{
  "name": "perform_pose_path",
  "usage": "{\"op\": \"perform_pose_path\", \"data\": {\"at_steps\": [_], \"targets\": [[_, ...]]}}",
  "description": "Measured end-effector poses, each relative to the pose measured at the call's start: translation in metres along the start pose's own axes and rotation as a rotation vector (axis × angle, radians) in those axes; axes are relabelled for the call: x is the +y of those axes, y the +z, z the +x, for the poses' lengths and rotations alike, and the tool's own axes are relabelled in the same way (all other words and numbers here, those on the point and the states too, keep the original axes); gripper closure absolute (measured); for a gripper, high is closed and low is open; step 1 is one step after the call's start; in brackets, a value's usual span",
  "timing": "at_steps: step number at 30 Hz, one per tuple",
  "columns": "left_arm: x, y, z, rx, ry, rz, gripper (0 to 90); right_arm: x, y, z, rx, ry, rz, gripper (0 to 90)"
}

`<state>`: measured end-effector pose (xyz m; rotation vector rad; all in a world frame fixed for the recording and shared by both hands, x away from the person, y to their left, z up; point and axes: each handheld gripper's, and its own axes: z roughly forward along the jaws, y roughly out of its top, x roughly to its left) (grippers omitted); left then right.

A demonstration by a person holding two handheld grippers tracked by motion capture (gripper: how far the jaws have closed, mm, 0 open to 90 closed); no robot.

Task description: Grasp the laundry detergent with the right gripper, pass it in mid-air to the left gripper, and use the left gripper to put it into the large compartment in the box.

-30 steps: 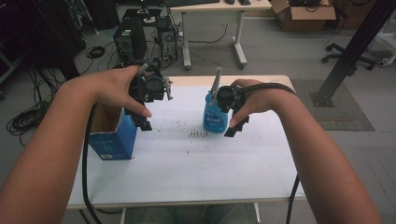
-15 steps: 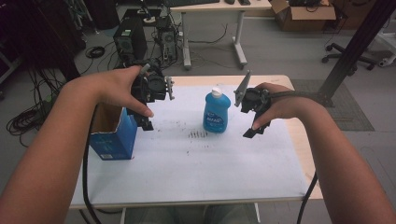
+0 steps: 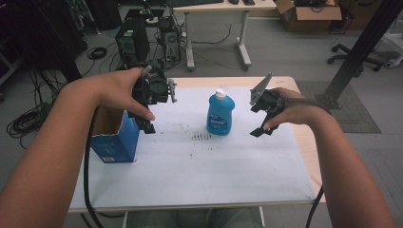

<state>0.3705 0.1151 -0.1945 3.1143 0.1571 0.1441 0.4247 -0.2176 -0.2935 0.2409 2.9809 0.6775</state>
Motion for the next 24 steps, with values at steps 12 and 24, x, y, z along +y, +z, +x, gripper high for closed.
{"op": "perform_pose_path", "data": {"at_steps": [12, 24], "targets": [[0.000, 0.002, -0.001, -0.002, 0.003, -0.010, 6.3, -0.019, 0.034, -0.018, -0.073, 0.053, -0.161, 4.0], [0.003, 0.004, 0.003, -0.010, 0.007, -0.014, 6.3, -0.036, 0.063, -0.029, -0.091, 0.141, -0.341, 3.1]]}}
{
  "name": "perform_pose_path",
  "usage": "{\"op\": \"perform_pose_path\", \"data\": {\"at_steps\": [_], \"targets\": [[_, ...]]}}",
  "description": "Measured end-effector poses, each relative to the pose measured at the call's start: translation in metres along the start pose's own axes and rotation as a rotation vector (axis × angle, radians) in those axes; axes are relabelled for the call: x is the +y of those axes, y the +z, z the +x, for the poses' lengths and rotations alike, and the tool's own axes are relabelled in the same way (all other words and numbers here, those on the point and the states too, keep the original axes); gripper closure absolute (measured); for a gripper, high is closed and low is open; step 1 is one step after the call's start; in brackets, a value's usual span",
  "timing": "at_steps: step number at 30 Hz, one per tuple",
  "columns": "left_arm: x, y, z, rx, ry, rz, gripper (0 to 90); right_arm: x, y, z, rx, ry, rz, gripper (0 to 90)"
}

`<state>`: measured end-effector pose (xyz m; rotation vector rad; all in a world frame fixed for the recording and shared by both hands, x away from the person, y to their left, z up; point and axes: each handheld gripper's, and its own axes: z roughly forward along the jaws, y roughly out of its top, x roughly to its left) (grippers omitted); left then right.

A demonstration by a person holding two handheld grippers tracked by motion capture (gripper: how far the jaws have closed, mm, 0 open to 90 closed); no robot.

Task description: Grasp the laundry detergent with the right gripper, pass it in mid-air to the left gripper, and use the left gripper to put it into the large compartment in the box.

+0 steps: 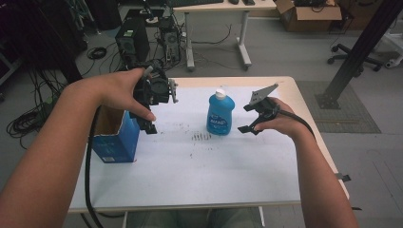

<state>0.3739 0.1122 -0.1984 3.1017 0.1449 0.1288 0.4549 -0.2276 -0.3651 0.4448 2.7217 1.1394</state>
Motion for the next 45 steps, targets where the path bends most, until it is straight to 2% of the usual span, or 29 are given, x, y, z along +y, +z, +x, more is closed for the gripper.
{"op": "perform_pose_path", "data": {"at_steps": [4, 7, 12, 13, 20, 31, 45], "targets": [[0.000, 0.001, 0.000, 0.003, -0.003, -0.004, 6.3, -0.005, 0.007, -0.002, 0.006, 0.037, -0.081, 2.9], [-0.001, 0.000, 0.000, 0.003, -0.008, -0.010, 6.3, -0.007, 0.013, -0.003, 0.005, 0.044, -0.114, 2.9], [-0.002, 0.001, 0.000, 0.003, -0.017, -0.003, 6.3, -0.006, 0.023, -0.003, 0.012, 0.047, -0.132, 2.9], [-0.002, 0.001, 0.000, 0.001, -0.018, -0.002, 6.3, -0.006, 0.027, -0.003, 0.017, 0.042, -0.155, 3.0], [-0.001, 0.001, 0.001, -0.003, -0.015, 0.001, 6.3, -0.007, 0.038, -0.003, 0.026, 0.047, -0.190, 2.7], [0.000, 0.003, 0.002, -0.011, -0.011, 0.000, 6.4, -0.010, 0.051, -0.003, 0.020, 0.075, -0.256, 1.7], [0.001, 0.004, 0.002, -0.014, -0.011, 0.000, 6.4, -0.006, 0.064, 0.001, 0.008, 0.080, -0.320, 0.5]]}}
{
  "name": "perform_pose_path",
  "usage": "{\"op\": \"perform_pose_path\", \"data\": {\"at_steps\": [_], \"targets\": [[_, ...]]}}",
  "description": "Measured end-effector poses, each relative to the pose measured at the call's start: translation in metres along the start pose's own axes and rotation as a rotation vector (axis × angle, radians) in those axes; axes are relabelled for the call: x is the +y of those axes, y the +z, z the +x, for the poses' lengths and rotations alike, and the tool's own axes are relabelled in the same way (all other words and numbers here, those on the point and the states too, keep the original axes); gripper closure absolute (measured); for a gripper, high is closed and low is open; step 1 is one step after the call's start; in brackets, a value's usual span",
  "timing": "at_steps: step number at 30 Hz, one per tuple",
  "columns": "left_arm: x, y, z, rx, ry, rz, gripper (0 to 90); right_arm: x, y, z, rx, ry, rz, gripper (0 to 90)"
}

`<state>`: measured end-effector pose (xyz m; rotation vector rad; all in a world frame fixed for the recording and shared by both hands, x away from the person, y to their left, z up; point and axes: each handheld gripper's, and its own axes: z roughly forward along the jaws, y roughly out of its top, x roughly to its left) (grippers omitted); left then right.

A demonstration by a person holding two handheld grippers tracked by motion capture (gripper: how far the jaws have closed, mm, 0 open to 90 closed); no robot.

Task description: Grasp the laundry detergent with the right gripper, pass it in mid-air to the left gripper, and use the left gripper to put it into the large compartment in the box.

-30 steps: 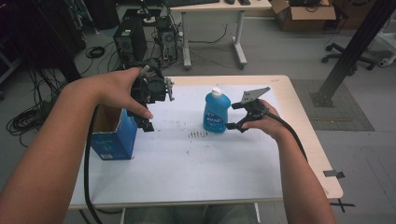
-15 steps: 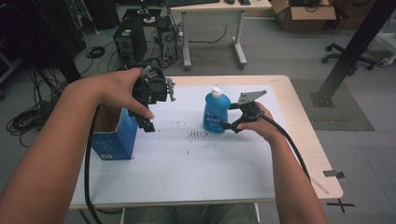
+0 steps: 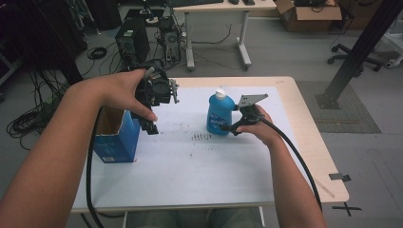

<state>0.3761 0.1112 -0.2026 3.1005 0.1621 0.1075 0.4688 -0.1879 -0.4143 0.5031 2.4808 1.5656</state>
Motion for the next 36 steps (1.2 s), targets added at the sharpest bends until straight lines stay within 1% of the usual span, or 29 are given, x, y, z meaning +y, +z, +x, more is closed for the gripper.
{"op": "perform_pose_path", "data": {"at_steps": [4, 10, 13, 16, 21, 22, 24, 25, 26, 27, 30, 36], "targets": [[0.000, 0.002, 0.000, -0.001, -0.001, -0.005, 6.2, -0.001, 0.003, 0.001, -0.002, 0.002, -0.003, 0.4], [0.001, 0.002, 0.000, -0.006, -0.002, -0.009, 6.2, -0.002, 0.008, 0.003, -0.010, 0.022, -0.040, 0.4], [0.001, 0.001, 0.000, -0.003, -0.011, -0.005, 6.0, -0.003, 0.010, 0.004, -0.020, 0.019, -0.034, 0.4], [0.000, 0.002, 0.000, -0.002, -0.011, -0.003, 5.9, -0.004, 0.010, 0.004, -0.022, 0.033, -0.046, 0.4], [0.000, 0.001, 0.000, -0.002, -0.012, -0.008, 6.0, -0.004, 0.012, 0.004, -0.032, 0.028, -0.057, 0.6], [-0.001, 0.001, 0.000, 0.001, -0.015, -0.009, 5.9, -0.004, 0.013, 0.005, -0.027, 0.028, -0.060, 1.4], [-0.001, 0.001, 0.000, 0.000, -0.014, -0.005, 5.9, -0.004, 0.014, 0.005, -0.031, 0.024, -0.057, 1.2], [-0.001, 0.001, 0.000, -0.001, -0.009, -0.006, 5.9, -0.005, 0.015, 0.006, -0.030, 0.024, -0.057, 3.5], [-0.001, 0.001, 0.000, 0.000, -0.008, -0.005, 5.9, -0.005, 0.015, 0.006, -0.033, 0.022, -0.055, 4.0], [-0.001, 0.001, 0.000, 0.000, -0.008, -0.005, 5.9, -0.005, 0.015, 0.006, -0.033, 0.022, -0.055, 4.0], [-0.002, 0.001, 0.000, 0.002, -0.013, -0.007, 5.9, -0.005, 0.016, 0.007, -0.032, 0.016, -0.062, 8.1], [-0.002, 0.001, 0.000, 0.001, -0.010, -0.008, 5.9, -0.004, 0.016, 0.009, -0.023, 0.005, -0.063, 11.7]]}}
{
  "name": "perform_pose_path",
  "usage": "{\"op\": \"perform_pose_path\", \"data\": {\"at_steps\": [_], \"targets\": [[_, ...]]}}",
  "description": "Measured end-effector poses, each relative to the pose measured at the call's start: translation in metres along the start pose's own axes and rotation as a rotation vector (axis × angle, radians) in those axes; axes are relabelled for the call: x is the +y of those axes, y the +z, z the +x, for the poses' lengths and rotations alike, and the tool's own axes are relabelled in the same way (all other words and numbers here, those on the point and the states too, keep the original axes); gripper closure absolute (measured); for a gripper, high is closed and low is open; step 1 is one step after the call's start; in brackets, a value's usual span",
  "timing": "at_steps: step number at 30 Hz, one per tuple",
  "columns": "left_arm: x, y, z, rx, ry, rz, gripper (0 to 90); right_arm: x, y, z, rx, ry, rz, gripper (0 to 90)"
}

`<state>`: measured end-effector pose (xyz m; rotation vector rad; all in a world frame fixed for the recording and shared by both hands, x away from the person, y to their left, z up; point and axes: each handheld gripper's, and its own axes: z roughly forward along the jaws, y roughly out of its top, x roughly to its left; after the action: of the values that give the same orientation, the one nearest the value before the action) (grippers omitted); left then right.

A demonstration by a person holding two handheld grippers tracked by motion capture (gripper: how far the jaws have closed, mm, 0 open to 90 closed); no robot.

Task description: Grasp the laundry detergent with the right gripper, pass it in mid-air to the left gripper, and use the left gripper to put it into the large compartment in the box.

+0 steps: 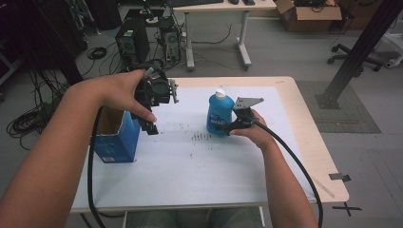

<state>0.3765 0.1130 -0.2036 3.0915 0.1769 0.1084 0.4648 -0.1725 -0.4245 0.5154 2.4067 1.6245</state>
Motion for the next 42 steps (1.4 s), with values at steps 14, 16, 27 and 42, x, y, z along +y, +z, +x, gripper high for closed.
{"op": "perform_pose_path", "data": {"at_steps": [14, 16, 27, 42], "targets": [[0.0000, 0.0005, 0.0007, 0.007, -0.003, -0.002, 5.7, 0.0016, -0.0020, 0.0007, 0.005, -0.010, -0.004, 15.1], [-0.0003, 0.0005, 0.0014, 0.008, -0.005, 0.001, 5.6, 0.0019, -0.0017, 0.0013, 0.008, -0.017, -0.003, 17.9], [-0.0011, 0.0012, 0.0021, 0.006, -0.003, 0.000, 5.6, 0.0016, -0.0019, 0.0007, 0.004, -0.019, -0.006, 21.7], [0.0018, 0.0014, 0.0013, 0.003, 0.002, -0.007, 5.7, -0.0002, -0.0002, -0.0016, -0.003, -0.022, -0.007, 28.1]]}}
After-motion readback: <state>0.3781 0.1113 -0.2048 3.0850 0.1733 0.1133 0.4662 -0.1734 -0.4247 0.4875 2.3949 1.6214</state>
